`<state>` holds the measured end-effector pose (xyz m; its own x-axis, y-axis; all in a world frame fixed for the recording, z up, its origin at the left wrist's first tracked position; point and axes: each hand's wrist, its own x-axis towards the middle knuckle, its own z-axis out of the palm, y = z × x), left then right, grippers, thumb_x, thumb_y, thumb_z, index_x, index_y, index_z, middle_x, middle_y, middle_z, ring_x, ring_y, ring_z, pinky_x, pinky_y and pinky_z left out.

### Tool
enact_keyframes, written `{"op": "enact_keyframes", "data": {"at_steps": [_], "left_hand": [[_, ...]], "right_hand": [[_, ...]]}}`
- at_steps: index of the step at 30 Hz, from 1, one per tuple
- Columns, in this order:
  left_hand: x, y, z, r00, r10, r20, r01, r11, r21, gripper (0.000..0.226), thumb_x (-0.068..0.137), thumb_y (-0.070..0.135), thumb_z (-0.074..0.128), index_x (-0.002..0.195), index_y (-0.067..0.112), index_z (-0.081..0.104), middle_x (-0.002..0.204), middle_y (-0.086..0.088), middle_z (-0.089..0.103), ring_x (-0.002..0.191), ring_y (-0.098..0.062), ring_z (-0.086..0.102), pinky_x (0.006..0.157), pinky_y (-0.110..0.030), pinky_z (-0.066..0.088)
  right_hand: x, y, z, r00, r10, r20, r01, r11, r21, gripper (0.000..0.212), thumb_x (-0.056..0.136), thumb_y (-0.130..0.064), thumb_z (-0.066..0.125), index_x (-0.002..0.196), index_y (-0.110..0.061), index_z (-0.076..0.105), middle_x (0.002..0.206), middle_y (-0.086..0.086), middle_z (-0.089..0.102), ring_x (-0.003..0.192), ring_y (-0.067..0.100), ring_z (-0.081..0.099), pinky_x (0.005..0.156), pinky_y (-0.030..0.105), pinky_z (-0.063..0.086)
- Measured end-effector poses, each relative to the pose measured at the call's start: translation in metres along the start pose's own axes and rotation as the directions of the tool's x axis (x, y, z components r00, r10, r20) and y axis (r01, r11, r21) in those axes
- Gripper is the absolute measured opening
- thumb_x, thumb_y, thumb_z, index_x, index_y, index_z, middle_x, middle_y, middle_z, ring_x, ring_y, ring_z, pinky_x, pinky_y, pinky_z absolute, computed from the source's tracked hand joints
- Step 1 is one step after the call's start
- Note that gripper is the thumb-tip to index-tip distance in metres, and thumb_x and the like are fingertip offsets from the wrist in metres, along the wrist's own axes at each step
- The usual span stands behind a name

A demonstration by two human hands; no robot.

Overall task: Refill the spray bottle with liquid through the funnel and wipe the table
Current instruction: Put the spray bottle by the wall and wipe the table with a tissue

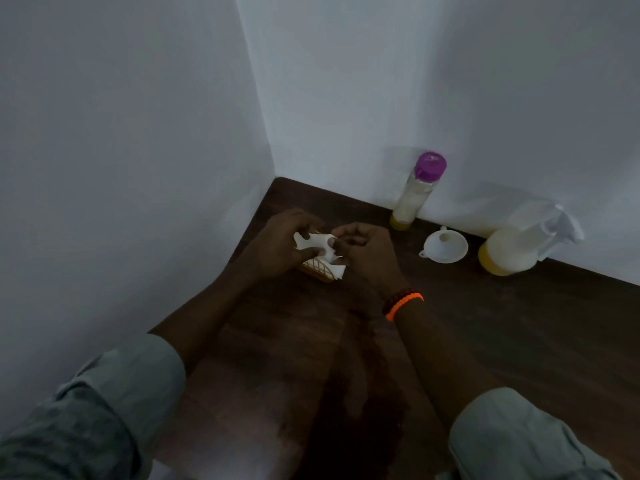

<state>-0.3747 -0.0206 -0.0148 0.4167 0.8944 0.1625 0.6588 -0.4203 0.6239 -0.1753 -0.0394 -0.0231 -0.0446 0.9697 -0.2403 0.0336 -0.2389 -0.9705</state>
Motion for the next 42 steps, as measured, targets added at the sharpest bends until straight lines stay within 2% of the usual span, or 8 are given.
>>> {"op": "enact_keyframes", "data": {"at_steps": [9, 15, 19, 24, 28, 33, 36, 42], "left_hand": [[-0.031, 0.038, -0.003, 0.98, -0.095, -0.174, 0.068, 0.986, -0.153, 0.049, 0.071, 0.035, 0.088, 0.112, 0.011, 0.074, 0.109, 0.001, 0.076, 0.096, -0.004, 0.07, 0.083, -0.013, 0.057], [-0.047, 0.075, 0.002, 0.955, -0.068, -0.287, 0.015, 0.983, -0.184, 0.025, 0.087, 0.021, 0.076, 0.108, 0.008, 0.077, 0.104, -0.001, 0.078, 0.095, -0.005, 0.072, 0.081, -0.028, 0.061], [-0.063, 0.1, 0.003, 0.964, -0.179, -0.199, 0.092, 0.92, -0.382, 0.026, 0.089, 0.022, 0.073, 0.114, 0.016, 0.076, 0.109, 0.006, 0.076, 0.104, -0.005, 0.071, 0.088, -0.027, 0.06], [-0.084, 0.133, 0.011, 0.965, -0.204, -0.163, 0.125, 0.909, -0.397, 0.026, 0.092, 0.012, 0.07, 0.117, 0.016, 0.074, 0.113, 0.005, 0.075, 0.107, -0.002, 0.07, 0.094, -0.025, 0.058], [-0.092, 0.159, 0.017, 0.969, -0.161, -0.19, 0.091, 0.939, -0.331, 0.028, 0.09, 0.008, 0.071, 0.117, 0.013, 0.074, 0.114, -0.001, 0.076, 0.107, -0.004, 0.07, 0.097, -0.025, 0.057], [-0.096, 0.177, 0.023, 0.97, -0.19, -0.153, 0.14, 0.946, -0.291, 0.024, 0.09, 0.01, 0.071, 0.112, 0.016, 0.076, 0.108, -0.002, 0.077, 0.084, 0.021, 0.061, 0.082, 0.003, 0.046], [-0.095, 0.181, 0.023, 0.972, -0.224, -0.073, 0.186, 0.92, -0.345, 0.022, 0.09, 0.006, 0.067, 0.106, 0.018, 0.077, 0.101, -0.003, 0.078, 0.076, 0.014, 0.065, 0.075, 0.0, 0.049], [-0.097, 0.185, 0.022, 0.98, -0.174, -0.094, 0.134, 0.934, -0.333, 0.024, 0.093, 0.008, 0.063, 0.112, 0.017, 0.075, 0.11, 0.006, 0.075, 0.106, 0.0, 0.067, 0.091, -0.016, 0.055]], "right_hand": [[-0.024, -0.032, -0.006, 0.993, 0.114, 0.037, -0.119, 0.915, 0.385, 0.03, 0.082, 0.006, 0.074, 0.111, 0.008, 0.065, 0.095, 0.023, 0.076, 0.085, 0.033, 0.076, 0.071, 0.038, 0.064], [-0.058, -0.046, -0.016, 0.997, 0.054, 0.051, -0.07, 0.913, 0.402, 0.035, 0.08, 0.008, 0.074, 0.113, 0.009, 0.063, 0.103, 0.026, 0.074, 0.093, 0.038, 0.074, 0.078, 0.04, 0.063], [-0.088, -0.049, -0.029, 0.997, 0.03, 0.074, -0.057, 0.913, 0.403, 0.035, 0.08, 0.005, 0.076, 0.113, 0.003, 0.066, 0.107, 0.021, 0.074, 0.103, 0.035, 0.073, 0.085, 0.04, 0.062], [-0.132, -0.051, -0.044, 0.999, -0.038, 0.037, 0.026, 0.957, 0.288, 0.046, 0.068, -0.012, 0.084, 0.111, -0.006, 0.071, 0.107, 0.012, 0.076, 0.105, 0.026, 0.073, 0.09, 0.04, 0.06], [-0.157, -0.049, -0.051, 0.995, -0.095, -0.024, 0.098, 0.978, 0.182, 0.043, 0.07, -0.002, 0.086, 0.11, -0.005, 0.072, 0.106, 0.01, 0.077, 0.103, 0.023, 0.073, 0.089, 0.038, 0.06], [-0.177, -0.043, -0.06, 0.988, -0.126, -0.092, 0.133, 0.988, 0.075, 0.04, 0.071, 0.002, 0.084, 0.108, -0.006, 0.073, 0.104, 0.007, 0.078, 0.101, 0.018, 0.074, 0.088, 0.034, 0.06], [-0.185, -0.04, -0.071, 0.986, -0.107, -0.127, 0.111, 0.994, 0.017, 0.032, 0.077, 0.004, 0.078, 0.106, -0.009, 0.075, 0.101, 0.002, 0.078, 0.097, 0.012, 0.074, 0.082, 0.03, 0.061], [-0.194, -0.036, -0.093, 0.987, -0.076, -0.145, 0.072, 0.997, -0.03, 0.026, 0.086, 0.006, 0.066, 0.103, -0.012, 0.076, 0.102, -0.001, 0.077, 0.097, 0.009, 0.073, 0.077, 0.025, 0.061]]}}
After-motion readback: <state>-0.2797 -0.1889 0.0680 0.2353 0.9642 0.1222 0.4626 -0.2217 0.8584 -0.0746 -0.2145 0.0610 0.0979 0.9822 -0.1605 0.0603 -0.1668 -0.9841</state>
